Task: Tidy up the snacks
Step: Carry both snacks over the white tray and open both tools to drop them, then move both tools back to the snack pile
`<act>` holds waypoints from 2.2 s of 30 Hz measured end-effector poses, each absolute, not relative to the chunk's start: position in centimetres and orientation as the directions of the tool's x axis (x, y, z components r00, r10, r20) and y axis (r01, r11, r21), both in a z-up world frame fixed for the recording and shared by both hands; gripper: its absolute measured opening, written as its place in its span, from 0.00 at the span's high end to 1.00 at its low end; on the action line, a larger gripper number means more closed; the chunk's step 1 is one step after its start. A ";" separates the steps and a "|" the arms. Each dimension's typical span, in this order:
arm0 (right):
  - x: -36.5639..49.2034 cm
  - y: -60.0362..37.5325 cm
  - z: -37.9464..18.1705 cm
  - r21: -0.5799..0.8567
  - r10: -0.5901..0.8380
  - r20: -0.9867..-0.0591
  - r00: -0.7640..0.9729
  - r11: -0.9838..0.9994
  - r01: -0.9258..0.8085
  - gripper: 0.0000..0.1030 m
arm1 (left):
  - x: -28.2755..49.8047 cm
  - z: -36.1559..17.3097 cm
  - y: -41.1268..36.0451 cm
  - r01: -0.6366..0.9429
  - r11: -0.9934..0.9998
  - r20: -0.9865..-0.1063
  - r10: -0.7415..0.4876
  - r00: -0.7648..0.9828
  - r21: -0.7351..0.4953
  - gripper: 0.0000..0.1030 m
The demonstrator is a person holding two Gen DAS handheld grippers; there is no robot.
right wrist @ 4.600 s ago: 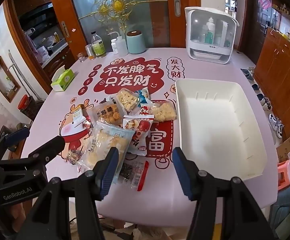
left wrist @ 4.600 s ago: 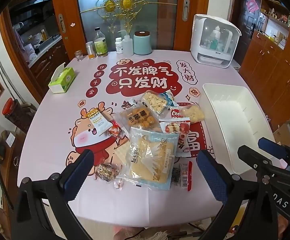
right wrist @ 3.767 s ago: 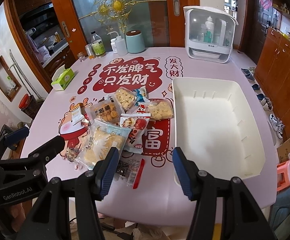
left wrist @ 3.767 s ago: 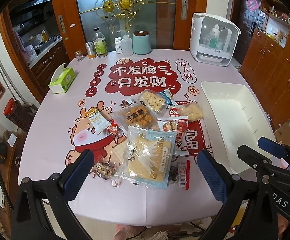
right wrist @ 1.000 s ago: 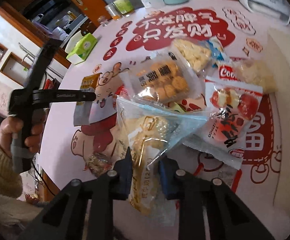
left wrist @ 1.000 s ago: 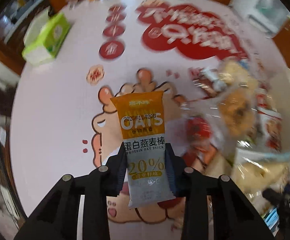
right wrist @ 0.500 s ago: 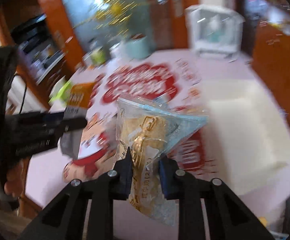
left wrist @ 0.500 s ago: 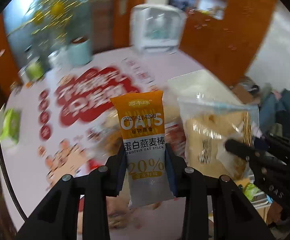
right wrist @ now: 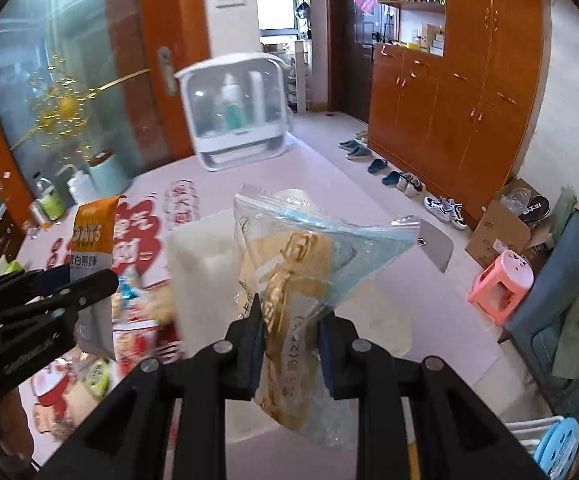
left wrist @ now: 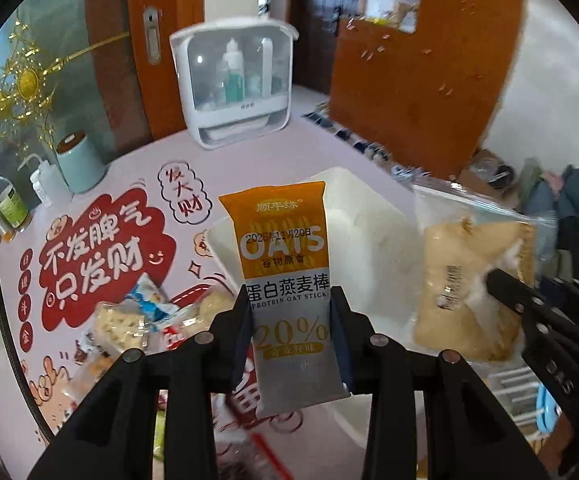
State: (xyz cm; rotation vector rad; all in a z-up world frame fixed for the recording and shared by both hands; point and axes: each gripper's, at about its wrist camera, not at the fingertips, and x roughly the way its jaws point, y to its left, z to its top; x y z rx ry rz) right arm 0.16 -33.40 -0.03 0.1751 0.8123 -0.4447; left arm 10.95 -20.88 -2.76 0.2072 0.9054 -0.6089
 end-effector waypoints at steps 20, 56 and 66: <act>3.1 -36.3 -3.7 0.014 -0.151 -0.805 0.573 0.962 0.273 0.36 | 10.5 -6.6 -22.4 0.404 0.914 -0.831 -0.249 0.497 -0.032 0.07; 0.8 -16.2 0.4 0.053 0.003 -0.734 0.679 0.997 0.053 0.36 | 4.3 -1.2 10.5 0.081 0.994 -0.783 -0.108 0.613 -0.073 0.07; 1.9 -12.1 -7.8 0.070 0.042 -0.851 0.523 0.997 0.034 0.36 | 7.8 -11.2 9.8 0.111 0.985 -0.895 -0.166 0.414 -0.131 0.07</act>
